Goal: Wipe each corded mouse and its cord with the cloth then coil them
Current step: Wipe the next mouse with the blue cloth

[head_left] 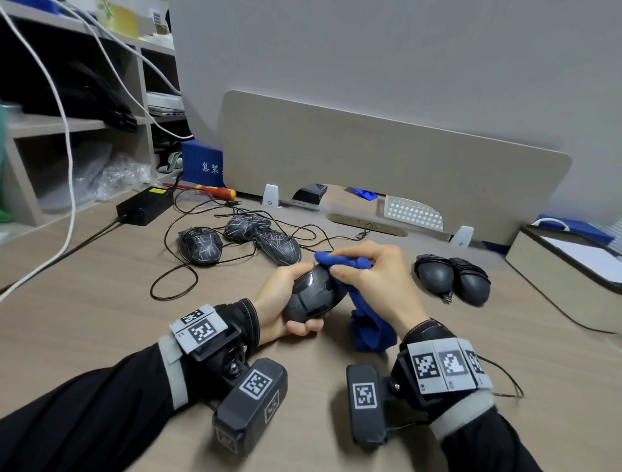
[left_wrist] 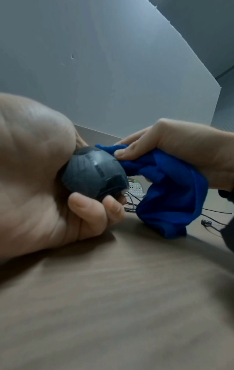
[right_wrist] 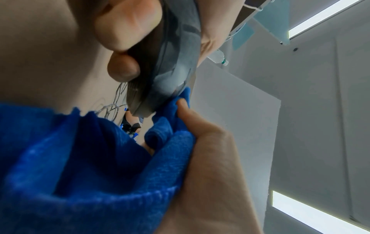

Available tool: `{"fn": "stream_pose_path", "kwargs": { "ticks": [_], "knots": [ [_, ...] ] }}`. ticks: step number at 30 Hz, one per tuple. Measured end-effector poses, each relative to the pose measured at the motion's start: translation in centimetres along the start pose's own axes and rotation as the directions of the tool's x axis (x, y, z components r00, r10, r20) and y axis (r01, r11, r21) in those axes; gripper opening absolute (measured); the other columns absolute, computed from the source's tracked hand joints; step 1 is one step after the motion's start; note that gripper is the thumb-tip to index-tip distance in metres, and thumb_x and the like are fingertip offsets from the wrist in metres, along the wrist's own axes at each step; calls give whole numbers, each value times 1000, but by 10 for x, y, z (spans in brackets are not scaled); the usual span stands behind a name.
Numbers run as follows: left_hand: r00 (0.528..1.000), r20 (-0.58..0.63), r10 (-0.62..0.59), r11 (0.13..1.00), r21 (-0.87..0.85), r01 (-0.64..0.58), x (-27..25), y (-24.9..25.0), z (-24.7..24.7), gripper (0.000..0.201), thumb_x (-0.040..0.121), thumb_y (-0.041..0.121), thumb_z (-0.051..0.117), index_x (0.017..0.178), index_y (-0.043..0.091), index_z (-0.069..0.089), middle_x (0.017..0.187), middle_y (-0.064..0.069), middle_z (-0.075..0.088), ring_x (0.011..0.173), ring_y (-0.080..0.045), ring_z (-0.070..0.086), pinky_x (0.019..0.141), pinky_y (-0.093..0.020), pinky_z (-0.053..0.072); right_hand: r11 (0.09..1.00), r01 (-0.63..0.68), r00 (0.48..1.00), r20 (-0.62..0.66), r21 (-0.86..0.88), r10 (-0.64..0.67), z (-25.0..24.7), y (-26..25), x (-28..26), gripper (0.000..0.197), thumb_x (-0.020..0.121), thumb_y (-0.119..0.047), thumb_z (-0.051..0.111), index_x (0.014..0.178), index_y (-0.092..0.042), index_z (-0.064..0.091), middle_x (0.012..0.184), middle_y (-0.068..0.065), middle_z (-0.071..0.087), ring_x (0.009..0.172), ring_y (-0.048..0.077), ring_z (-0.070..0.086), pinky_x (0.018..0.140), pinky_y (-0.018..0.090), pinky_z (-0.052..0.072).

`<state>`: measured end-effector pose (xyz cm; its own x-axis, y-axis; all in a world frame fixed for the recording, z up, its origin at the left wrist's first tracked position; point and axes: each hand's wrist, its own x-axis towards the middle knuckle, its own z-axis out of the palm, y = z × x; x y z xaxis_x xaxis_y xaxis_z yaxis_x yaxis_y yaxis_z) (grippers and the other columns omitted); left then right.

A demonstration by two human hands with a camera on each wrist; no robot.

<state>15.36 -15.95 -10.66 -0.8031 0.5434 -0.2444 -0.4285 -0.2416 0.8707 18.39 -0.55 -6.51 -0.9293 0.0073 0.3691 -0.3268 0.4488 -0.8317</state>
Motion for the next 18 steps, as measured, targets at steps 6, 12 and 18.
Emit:
{"fn": "stream_pose_path", "kwargs": {
  "ticks": [6, 12, 18],
  "knots": [
    [999, 45, -13, 999, 39, 11, -3, 0, -1, 44, 97, 49, 37, 96, 12, 62, 70, -13, 53, 42, -17, 42, 34, -11, 14, 992, -114, 988, -96, 53, 118, -2, 12, 4, 26, 83, -1, 71, 84, -25, 79, 82, -7, 76, 86, 10, 70, 79, 29, 58],
    [995, 82, 56, 998, 9, -57, -5, 3, 1, 41, 80, 52, 52, 91, 14, 65, 77, -12, 57, 44, -17, 40, 38, -13, 8, 983, -74, 913, -385, 171, 135, -17, 17, 10, 18, 80, -5, 73, 85, -22, 76, 87, -3, 74, 91, 18, 68, 82, 30, 54],
    [995, 66, 72, 997, -16, -71, -2, 2, -1, 44, 82, 52, 51, 90, 10, 63, 74, -16, 55, 44, -17, 41, 35, -13, 12, 987, 92, 986, -154, 134, -71, -15, -1, 2, 16, 80, -8, 74, 86, -23, 75, 88, -5, 74, 86, 5, 66, 77, 17, 51]
  ]
}}
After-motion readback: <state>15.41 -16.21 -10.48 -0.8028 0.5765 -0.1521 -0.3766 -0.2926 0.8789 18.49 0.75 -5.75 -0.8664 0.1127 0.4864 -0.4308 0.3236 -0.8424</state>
